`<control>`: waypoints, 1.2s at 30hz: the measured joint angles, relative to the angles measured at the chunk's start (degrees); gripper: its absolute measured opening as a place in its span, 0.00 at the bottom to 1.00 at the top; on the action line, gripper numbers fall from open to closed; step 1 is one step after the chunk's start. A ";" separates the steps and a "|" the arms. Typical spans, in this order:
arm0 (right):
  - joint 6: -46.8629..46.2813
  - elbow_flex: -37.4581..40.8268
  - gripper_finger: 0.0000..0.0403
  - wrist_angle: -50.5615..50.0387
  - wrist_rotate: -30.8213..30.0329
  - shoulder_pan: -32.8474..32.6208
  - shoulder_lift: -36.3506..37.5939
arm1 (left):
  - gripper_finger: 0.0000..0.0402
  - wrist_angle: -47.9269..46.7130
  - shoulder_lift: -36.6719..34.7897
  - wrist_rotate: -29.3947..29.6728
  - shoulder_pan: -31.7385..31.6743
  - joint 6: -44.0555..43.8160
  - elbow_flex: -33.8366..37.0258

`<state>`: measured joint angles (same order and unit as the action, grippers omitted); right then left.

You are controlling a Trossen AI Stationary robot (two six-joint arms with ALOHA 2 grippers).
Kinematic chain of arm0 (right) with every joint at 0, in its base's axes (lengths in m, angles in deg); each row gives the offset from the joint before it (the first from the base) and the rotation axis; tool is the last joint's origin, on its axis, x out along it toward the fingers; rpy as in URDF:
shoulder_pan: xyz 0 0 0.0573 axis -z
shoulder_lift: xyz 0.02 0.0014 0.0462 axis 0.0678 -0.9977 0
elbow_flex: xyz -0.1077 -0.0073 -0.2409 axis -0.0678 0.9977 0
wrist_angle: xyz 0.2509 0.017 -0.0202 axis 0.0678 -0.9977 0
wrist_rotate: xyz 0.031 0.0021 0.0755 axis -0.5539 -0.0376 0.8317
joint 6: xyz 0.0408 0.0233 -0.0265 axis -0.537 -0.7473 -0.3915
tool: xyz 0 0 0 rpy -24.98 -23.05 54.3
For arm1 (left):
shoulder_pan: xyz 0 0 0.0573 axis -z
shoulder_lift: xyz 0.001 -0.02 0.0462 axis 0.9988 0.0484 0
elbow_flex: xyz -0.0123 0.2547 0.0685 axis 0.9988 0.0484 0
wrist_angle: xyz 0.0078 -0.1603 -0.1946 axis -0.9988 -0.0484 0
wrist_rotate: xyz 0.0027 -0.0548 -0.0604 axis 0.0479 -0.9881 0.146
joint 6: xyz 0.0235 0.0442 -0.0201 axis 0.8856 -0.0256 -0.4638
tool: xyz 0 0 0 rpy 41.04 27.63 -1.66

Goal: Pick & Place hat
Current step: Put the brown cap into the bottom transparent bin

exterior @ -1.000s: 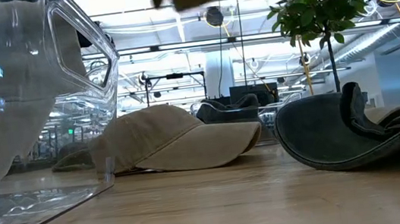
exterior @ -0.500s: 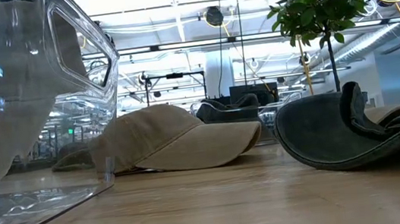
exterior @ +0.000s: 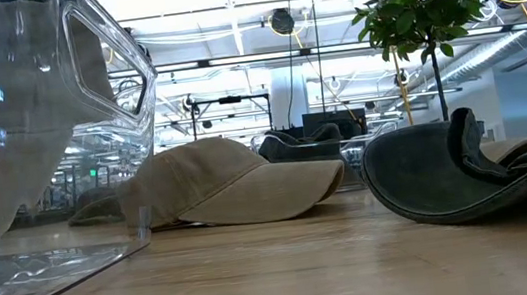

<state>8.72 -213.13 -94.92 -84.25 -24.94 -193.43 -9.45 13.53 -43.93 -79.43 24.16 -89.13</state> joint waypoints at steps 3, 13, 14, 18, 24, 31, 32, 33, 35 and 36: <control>1.70 -0.03 0.02 -0.93 -1.89 -0.41 -2.24 | 0.01 -0.48 0.00 0.00 0.00 -0.09 0.00; 10.59 0.08 0.05 0.70 -8.78 -2.14 -7.63 | 0.01 -0.51 0.00 0.00 0.00 -0.40 0.00; 10.60 0.08 0.06 1.42 -8.82 -2.01 -7.47 | 0.01 -0.49 0.00 0.00 0.00 -0.39 0.00; 10.89 0.06 0.09 1.45 -8.68 -1.88 -7.38 | 0.02 -0.53 0.00 0.00 0.00 -0.37 0.00; 12.66 0.08 0.09 0.59 0.14 -2.23 -7.39 | 0.02 -0.83 0.00 -0.02 0.00 -0.35 0.00; 11.88 0.08 0.18 0.50 0.36 -2.57 -6.74 | 0.01 -1.24 0.00 -1.57 0.00 0.09 0.00; 11.88 0.08 0.20 0.70 0.36 -2.57 -6.74 | 0.01 -1.46 0.00 -1.57 0.00 0.09 0.00; 11.87 0.08 0.22 0.84 0.36 -2.57 -6.73 | 0.02 -1.61 0.00 -1.57 0.00 0.09 0.00; 11.87 0.08 0.27 0.96 0.36 -2.68 -6.73 | 0.03 -1.89 0.02 -1.59 0.00 -0.03 0.00; 11.90 0.08 0.29 1.08 0.37 -2.77 -6.69 | 0.03 -1.92 0.00 -1.59 0.00 -0.03 0.00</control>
<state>20.62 -213.05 -93.84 -83.88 -27.71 -200.12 -11.37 13.53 -45.52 -79.43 24.13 -89.13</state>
